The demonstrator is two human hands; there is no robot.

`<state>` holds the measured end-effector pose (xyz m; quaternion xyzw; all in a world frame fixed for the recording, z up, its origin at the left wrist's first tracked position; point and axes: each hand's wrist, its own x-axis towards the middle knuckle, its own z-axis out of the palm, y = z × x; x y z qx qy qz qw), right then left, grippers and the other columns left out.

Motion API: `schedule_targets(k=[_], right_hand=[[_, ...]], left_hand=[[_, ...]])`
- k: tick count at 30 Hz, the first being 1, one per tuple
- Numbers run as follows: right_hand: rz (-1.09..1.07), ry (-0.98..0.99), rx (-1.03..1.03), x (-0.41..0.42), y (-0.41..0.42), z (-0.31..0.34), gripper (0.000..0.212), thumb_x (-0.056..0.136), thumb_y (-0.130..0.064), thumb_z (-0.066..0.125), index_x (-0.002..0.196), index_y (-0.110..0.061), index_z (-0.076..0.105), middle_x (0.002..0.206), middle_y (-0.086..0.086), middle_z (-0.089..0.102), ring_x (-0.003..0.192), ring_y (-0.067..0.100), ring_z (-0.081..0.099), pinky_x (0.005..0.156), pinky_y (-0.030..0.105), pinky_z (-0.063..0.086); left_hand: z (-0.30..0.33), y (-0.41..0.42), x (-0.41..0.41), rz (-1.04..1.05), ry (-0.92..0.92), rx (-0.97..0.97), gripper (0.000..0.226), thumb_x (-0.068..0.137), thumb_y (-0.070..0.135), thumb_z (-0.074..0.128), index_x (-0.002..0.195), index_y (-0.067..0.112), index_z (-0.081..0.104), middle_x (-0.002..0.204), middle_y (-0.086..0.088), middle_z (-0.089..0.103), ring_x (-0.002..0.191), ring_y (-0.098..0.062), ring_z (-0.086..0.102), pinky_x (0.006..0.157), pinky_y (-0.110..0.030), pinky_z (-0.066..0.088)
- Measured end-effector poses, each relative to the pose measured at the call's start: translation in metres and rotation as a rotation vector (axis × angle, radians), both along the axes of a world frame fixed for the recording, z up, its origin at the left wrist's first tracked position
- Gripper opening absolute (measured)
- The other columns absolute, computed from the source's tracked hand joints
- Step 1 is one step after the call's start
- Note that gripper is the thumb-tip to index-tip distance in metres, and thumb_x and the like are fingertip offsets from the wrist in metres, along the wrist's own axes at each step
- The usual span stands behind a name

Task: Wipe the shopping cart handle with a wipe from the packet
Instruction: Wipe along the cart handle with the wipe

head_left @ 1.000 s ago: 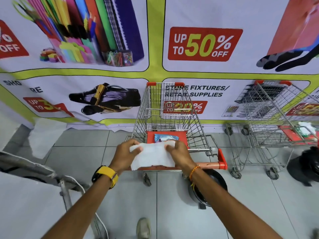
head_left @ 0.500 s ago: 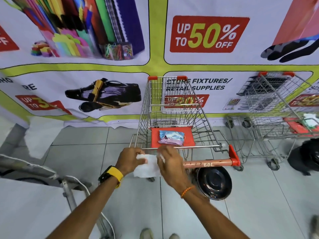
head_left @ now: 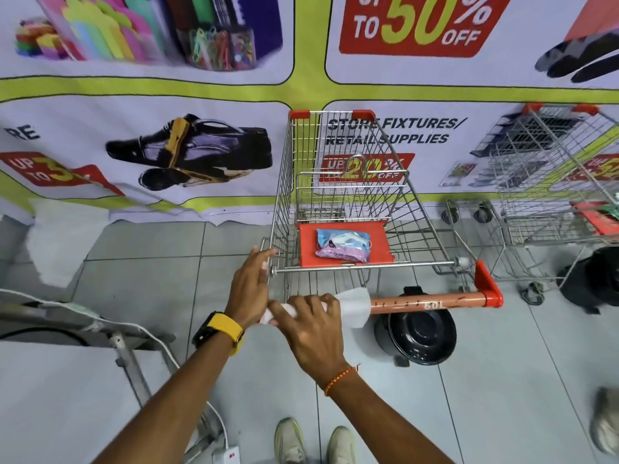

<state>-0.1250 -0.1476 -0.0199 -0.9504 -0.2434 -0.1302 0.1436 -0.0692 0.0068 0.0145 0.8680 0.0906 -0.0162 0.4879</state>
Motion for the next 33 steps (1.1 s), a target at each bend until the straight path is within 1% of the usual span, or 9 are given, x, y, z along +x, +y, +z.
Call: schedule_targets(k=[2, 8, 11, 15, 20, 24, 27, 30, 33], right_hand=[[-0.002, -0.029, 0.019, -0.001, 0.000, -0.005, 0.026, 0.107, -0.042, 0.047, 0.126, -0.034, 0.062, 0.105, -0.001, 0.068, 0.091, 0.026, 0.062, 0.090, 0.045, 0.040], [0.037, -0.191, 0.020, 0.002, -0.022, -0.021, 0.025, 0.102, -0.028, 0.060, 0.126, -0.028, 0.066, 0.114, 0.003, 0.071, 0.095, 0.028, 0.065, 0.088, 0.044, 0.042], [0.025, -0.200, 0.015, 0.005, -0.051, -0.023, 0.026, 0.103, -0.028, 0.057, 0.129, -0.028, 0.062, 0.118, 0.003, 0.070, 0.101, 0.028, 0.062, 0.090, 0.045, 0.041], [-0.031, -0.206, -0.019, 0.010, -0.103, -0.024, 0.032, 0.093, -0.029, 0.074, 0.125, -0.025, 0.069, 0.117, 0.005, 0.073, 0.103, 0.030, 0.066, 0.092, 0.047, 0.044], [-0.082, -0.196, 0.053, 0.016, -0.146, -0.020, 0.026, 0.104, -0.033, 0.052, 0.123, -0.023, 0.067, 0.117, 0.008, 0.069, 0.103, 0.033, 0.061, 0.098, 0.048, 0.037], [-0.172, -0.172, 0.103, 0.009, -0.124, -0.019, 0.027, 0.101, -0.034, 0.056, 0.121, -0.025, 0.071, 0.116, 0.005, 0.073, 0.106, 0.032, 0.061, 0.103, 0.053, 0.036], [-0.136, -0.162, 0.115, 0.002, -0.080, -0.019, 0.028, 0.095, -0.035, 0.065, 0.123, -0.030, 0.070, 0.120, -0.001, 0.070, 0.108, 0.028, 0.060, 0.105, 0.053, 0.034], [-0.072, -0.165, 0.122, -0.004, -0.023, -0.020, 0.031, 0.093, -0.032, 0.069, 0.124, -0.032, 0.065, 0.119, -0.003, 0.068, 0.105, 0.027, 0.062, 0.099, 0.051, 0.037], [-0.054, -0.208, 0.108, 0.000, -0.025, -0.021, 0.027, 0.095, -0.031, 0.068, 0.122, -0.031, 0.066, 0.114, -0.001, 0.069, 0.100, 0.027, 0.063, 0.094, 0.047, 0.039]], left_hand=[[-0.003, 0.001, 0.000, -0.008, -0.023, 0.065, 0.038, 0.103, 0.010, 0.032, 0.130, 0.016, 0.058, 0.146, -0.013, 0.052, 0.148, -0.022, 0.027, 0.112, -0.029, 0.030], [-0.009, 0.003, 0.000, -0.075, -0.050, 0.226, 0.057, 0.089, -0.013, 0.035, 0.136, 0.016, 0.053, 0.149, -0.012, 0.049, 0.149, -0.018, 0.024, 0.114, -0.031, 0.033], [-0.011, 0.004, -0.001, -0.092, -0.038, 0.297, 0.058, 0.089, -0.010, 0.038, 0.137, 0.019, 0.050, 0.152, -0.011, 0.046, 0.148, -0.017, 0.027, 0.111, -0.033, 0.037], [-0.015, 0.006, -0.002, -0.110, -0.037, 0.319, 0.048, 0.095, -0.003, 0.038, 0.136, 0.018, 0.051, 0.149, -0.007, 0.050, 0.150, -0.018, 0.022, 0.112, -0.037, 0.037], [-0.014, 0.002, -0.002, -0.103, -0.054, 0.328, 0.051, 0.091, -0.007, 0.036, 0.135, 0.014, 0.052, 0.147, -0.008, 0.051, 0.149, -0.022, 0.024, 0.116, -0.038, 0.034], [-0.014, -0.003, -0.003, -0.106, -0.039, 0.352, 0.046, 0.093, -0.004, 0.040, 0.135, 0.009, 0.051, 0.147, -0.013, 0.051, 0.149, -0.027, 0.025, 0.119, -0.039, 0.029], [-0.010, -0.005, -0.001, -0.131, -0.029, 0.424, 0.039, 0.096, 0.005, 0.042, 0.133, 0.007, 0.052, 0.144, -0.014, 0.053, 0.149, -0.030, 0.025, 0.120, -0.045, 0.028], [-0.009, -0.005, 0.001, -0.246, -0.065, 0.567, 0.038, 0.099, 0.015, 0.037, 0.132, 0.005, 0.053, 0.142, -0.013, 0.055, 0.148, -0.029, 0.026, 0.122, -0.051, 0.019], [-0.010, 0.002, 0.003, -0.314, -0.055, 0.628, 0.042, 0.099, 0.020, 0.032, 0.131, 0.006, 0.055, 0.141, -0.011, 0.058, 0.148, -0.027, 0.028, 0.123, -0.050, 0.015]])
